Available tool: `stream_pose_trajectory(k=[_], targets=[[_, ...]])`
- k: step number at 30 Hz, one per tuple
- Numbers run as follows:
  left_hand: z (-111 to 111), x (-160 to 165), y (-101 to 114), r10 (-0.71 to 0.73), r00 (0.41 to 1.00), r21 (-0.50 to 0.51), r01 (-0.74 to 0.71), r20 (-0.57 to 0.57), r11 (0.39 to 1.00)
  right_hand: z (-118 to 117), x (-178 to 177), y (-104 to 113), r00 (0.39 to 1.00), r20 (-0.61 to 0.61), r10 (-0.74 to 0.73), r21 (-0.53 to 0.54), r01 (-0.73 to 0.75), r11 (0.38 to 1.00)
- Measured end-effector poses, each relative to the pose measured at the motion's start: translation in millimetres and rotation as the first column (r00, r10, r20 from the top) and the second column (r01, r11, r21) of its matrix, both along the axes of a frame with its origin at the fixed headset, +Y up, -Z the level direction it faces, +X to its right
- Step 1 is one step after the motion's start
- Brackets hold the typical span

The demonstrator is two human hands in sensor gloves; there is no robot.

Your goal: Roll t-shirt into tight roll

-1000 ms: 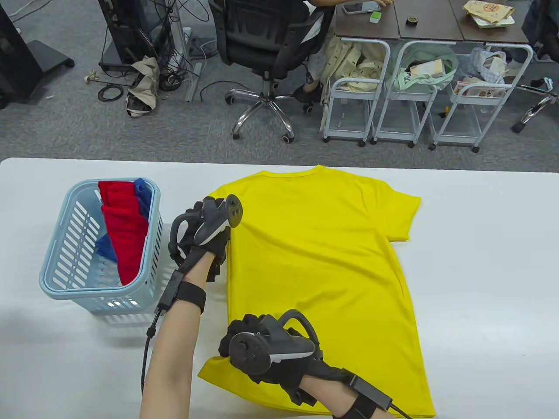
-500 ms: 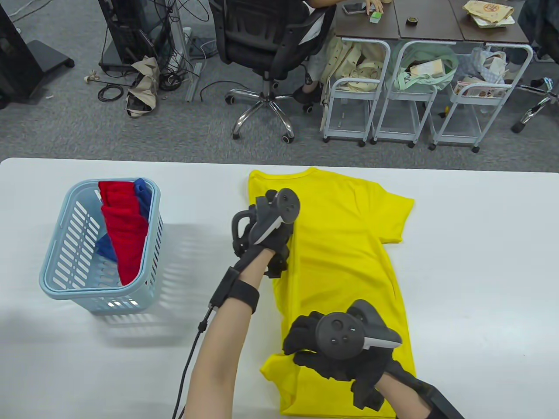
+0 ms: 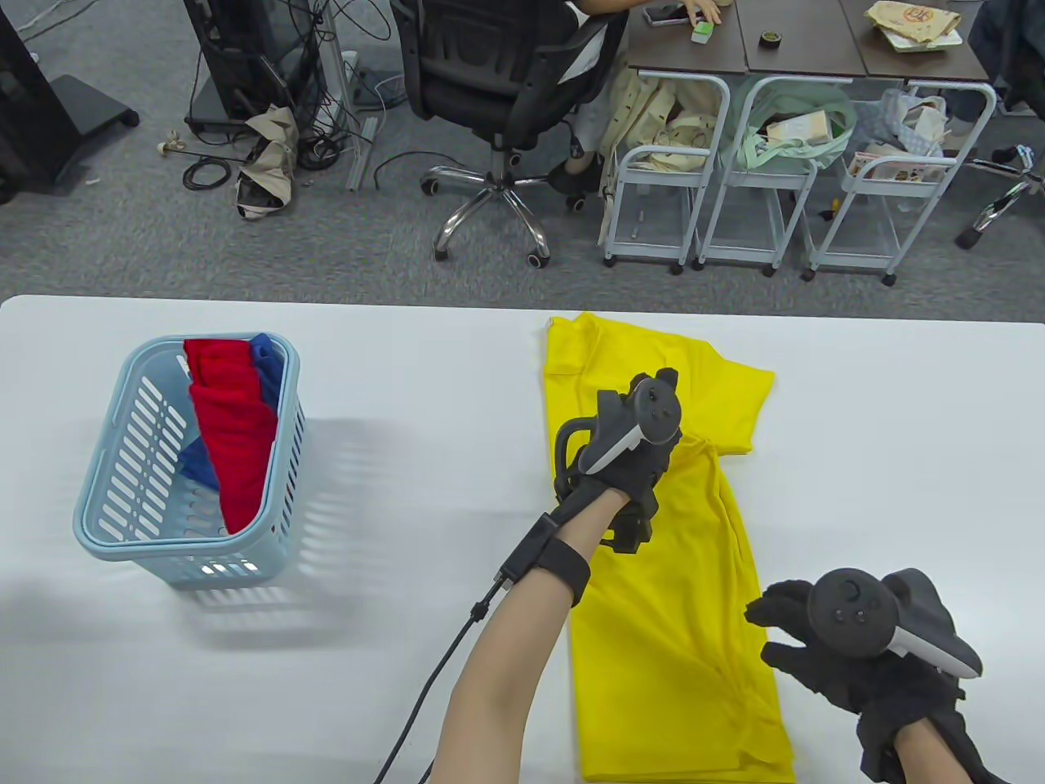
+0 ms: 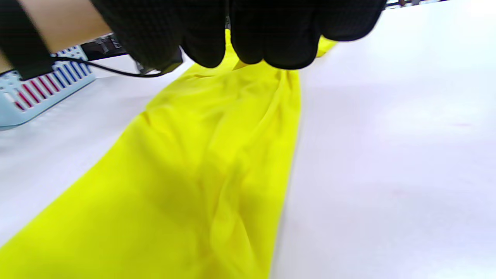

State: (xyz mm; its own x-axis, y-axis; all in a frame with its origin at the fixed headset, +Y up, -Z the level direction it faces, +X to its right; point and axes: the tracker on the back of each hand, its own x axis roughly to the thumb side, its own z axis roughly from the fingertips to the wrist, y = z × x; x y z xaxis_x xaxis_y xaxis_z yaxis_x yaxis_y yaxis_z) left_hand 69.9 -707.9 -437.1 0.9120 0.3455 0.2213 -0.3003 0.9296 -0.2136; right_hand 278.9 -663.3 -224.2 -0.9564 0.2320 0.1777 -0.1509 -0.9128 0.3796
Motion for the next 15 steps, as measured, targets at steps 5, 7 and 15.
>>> stream_pose_trajectory(k=[5,7,15], targets=[[31,-21,-5,-0.117,0.988,-0.1,0.127,0.105,0.987,-25,-13,-23,1.0,0.025,0.006,-0.071,-0.004,0.997],[53,-28,-10,-0.188,0.967,-0.099,0.207,0.173,0.973,-36,-22,-36,1.0,0.021,0.019,-0.109,-0.016,0.994],[131,-46,-68,-0.397,0.781,-0.246,0.556,0.482,0.794,-59,-46,-85,0.995,0.028,0.095,-0.221,-0.086,0.972]])
